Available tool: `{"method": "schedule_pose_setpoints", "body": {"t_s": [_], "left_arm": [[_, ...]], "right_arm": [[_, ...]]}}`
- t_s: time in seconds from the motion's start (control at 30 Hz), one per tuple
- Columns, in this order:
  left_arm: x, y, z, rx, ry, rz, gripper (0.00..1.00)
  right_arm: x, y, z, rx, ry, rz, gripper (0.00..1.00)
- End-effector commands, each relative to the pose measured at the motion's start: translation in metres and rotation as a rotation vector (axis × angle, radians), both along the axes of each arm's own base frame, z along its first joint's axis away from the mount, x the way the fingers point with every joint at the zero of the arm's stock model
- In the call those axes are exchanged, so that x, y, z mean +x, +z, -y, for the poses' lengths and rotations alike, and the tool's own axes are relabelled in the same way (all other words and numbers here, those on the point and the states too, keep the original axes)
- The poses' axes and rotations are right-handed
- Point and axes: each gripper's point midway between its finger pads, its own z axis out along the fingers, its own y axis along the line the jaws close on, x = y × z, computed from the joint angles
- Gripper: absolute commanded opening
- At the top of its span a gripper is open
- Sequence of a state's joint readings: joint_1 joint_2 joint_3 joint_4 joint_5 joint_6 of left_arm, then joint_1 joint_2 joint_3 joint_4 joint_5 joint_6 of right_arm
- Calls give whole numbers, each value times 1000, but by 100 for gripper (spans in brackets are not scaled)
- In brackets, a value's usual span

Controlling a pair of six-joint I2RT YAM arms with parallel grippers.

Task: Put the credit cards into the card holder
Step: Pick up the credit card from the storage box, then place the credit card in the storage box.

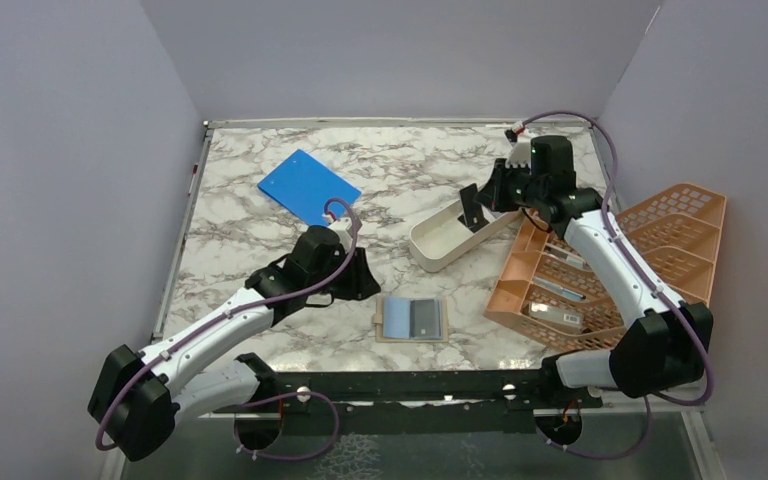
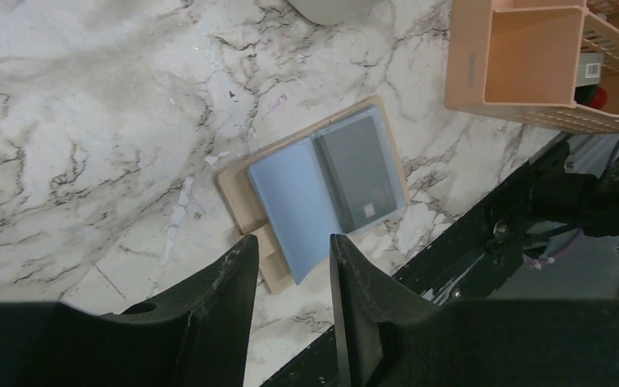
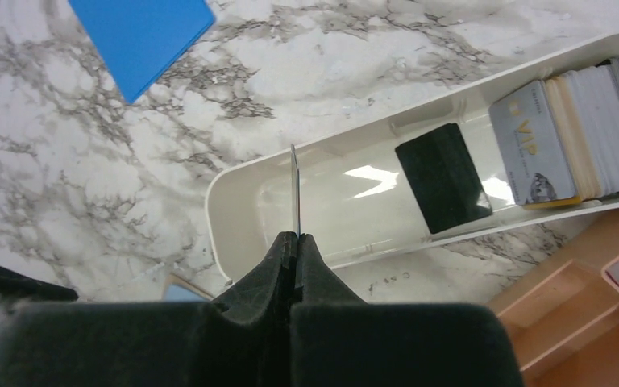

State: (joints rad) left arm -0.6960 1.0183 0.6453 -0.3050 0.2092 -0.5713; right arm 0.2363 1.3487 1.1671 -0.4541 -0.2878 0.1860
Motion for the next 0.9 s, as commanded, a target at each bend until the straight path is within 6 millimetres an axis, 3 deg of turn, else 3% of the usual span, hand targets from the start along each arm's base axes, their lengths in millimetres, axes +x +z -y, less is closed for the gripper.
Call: {"method": "schedule_pose_setpoints", "body": {"t_s": [0.0,0.27,0.47,0.57,0.77,0.87], "left_arm": [[0,26,25,-141,-50,10,40],[6,69,56,-362,-92,36,41],[31,122,67,-531,-56,118,41],[38,149,68,-642,-40,148,41],[51,164,71,-655,-32,192,43],[53,162,74,-649,-34,185,44]], "right_arm": [[-13,24,-28,168,103,38,1],[-17,20,-29,193,97,40,1],[-60,42,-73,487,365,13,1],[-77,47,-80,574,423,0,1],[-100,55,-85,663,501,-14,1],[-98,51,-84,658,484,-5,1]]}}
